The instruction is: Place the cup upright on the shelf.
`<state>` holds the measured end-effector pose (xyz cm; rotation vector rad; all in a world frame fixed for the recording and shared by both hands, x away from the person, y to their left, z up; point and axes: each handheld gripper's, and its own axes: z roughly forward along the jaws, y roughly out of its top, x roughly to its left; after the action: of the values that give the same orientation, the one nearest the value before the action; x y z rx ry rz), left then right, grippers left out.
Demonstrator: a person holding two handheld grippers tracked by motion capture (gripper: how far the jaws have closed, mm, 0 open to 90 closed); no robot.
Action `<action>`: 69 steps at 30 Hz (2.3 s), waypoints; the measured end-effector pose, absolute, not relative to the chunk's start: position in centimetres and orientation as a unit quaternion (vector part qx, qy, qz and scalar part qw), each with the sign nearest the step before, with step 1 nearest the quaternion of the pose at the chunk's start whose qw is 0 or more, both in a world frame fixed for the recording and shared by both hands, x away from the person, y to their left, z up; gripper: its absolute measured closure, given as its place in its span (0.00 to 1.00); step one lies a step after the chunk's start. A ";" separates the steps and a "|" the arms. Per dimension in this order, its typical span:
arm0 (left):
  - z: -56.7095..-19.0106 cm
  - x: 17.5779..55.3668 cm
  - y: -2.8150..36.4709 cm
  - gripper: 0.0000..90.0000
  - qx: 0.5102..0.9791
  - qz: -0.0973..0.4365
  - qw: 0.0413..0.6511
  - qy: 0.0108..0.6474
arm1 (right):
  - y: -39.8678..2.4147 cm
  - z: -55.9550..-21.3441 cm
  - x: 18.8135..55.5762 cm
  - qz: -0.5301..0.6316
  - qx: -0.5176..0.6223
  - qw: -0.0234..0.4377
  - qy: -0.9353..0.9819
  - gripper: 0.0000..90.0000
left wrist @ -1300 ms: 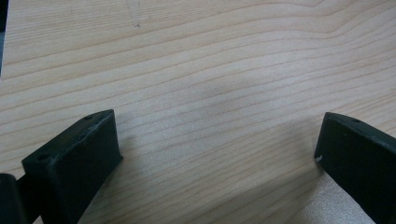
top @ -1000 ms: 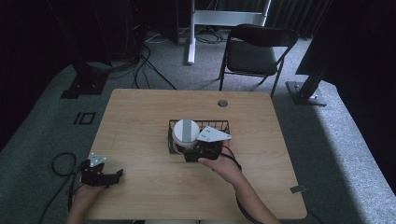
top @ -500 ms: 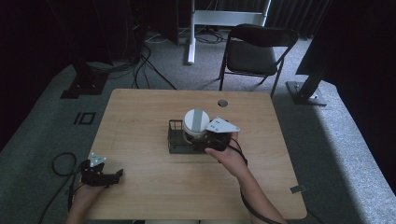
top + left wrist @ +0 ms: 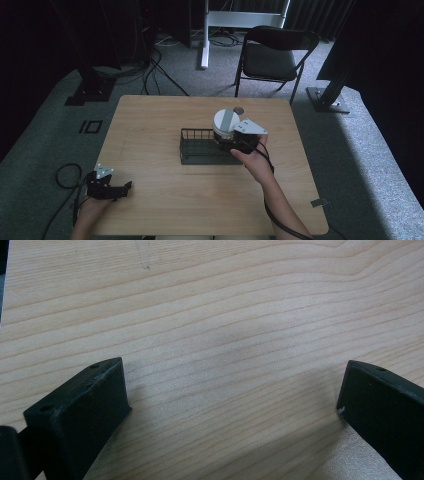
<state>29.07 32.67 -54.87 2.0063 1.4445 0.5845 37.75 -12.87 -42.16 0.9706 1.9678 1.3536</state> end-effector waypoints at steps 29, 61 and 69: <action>-54.9 29.1 32.7 0.00 0.754 0.219 0.296 0.544 | -12.8 -46.0 39.8 0.447 0.421 0.253 0.748 0.20; -54.9 29.1 32.7 0.00 0.754 0.220 0.296 0.543 | -12.6 -47.2 39.8 0.431 0.417 0.228 0.767 0.20; -54.9 29.1 32.7 0.00 0.754 0.219 0.296 0.544 | -12.7 -47.0 39.4 0.443 0.422 0.225 0.758 0.14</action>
<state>29.06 32.65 -54.87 2.0050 1.4455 0.5834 39.44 -12.71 -47.04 1.1636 2.0920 1.2217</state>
